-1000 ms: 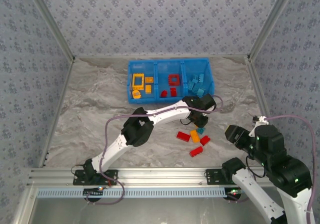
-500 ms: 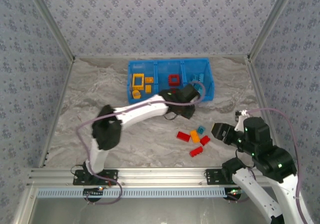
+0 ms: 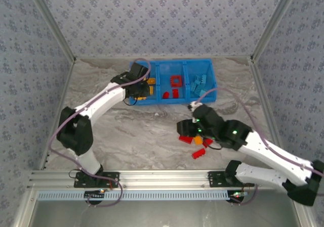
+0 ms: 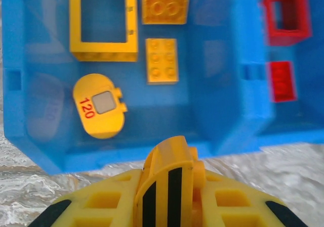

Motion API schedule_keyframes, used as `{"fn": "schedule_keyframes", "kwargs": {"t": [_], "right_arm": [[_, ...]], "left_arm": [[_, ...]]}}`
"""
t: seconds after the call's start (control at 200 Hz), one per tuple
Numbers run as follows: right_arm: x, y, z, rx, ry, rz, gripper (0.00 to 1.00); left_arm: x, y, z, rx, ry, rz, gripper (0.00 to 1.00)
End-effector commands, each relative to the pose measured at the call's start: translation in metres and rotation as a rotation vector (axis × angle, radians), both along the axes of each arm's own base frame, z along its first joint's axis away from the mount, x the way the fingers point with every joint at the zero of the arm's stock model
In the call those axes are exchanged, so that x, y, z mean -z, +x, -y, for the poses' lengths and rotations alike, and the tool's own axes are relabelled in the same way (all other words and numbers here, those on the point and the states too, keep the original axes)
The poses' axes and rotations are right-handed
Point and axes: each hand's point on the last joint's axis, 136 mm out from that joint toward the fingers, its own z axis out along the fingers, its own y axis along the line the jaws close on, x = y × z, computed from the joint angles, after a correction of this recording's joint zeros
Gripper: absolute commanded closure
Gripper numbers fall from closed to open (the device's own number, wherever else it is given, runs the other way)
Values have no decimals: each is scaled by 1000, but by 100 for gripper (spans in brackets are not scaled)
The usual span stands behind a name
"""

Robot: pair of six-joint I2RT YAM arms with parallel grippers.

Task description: Sort the legos into containers by color

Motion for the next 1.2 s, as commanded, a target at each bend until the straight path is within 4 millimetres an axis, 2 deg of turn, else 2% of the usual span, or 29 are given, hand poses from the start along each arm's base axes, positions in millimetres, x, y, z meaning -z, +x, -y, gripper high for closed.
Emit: {"fn": "schedule_keyframes", "kwargs": {"t": [0.0,0.15,0.18,0.3,0.47,0.53,0.645,0.755,0.794,0.914,0.989,1.114,1.194], "right_arm": [[-35,24,-21,59,-5,213,44],[-34,30,-46,60,-24,253,44],[-34,30,-48,61,-30,255,44],[-33,28,-50,59,-35,257,44],[-27,24,-40,66,-45,248,44],[-23,23,-37,67,-53,244,44],[-13,21,-29,64,-93,222,42],[1,18,-17,57,-144,181,39],[12,14,-8,47,-186,146,38],[36,3,15,24,-277,49,36],[50,-3,28,-3,-345,-10,34],[76,-14,37,-86,-443,-116,31],[90,-18,36,-145,-517,-166,30]], "left_arm": [[7,21,4,-35,-14,-20,84],[29,44,7,-98,14,-65,84],[36,43,2,-114,41,-93,84],[50,50,-5,-154,91,-96,85],[72,51,-7,-168,116,-135,83],[78,52,-7,-168,119,-144,79],[80,50,-6,-167,119,-162,61],[63,47,-8,-172,118,-131,51],[54,47,-8,-174,107,-116,49],[24,43,-9,-173,79,-66,47],[-3,37,-8,-170,51,-13,47],[-53,10,0,-132,-15,85,42],[-79,-20,11,-56,-80,134,40]]}}
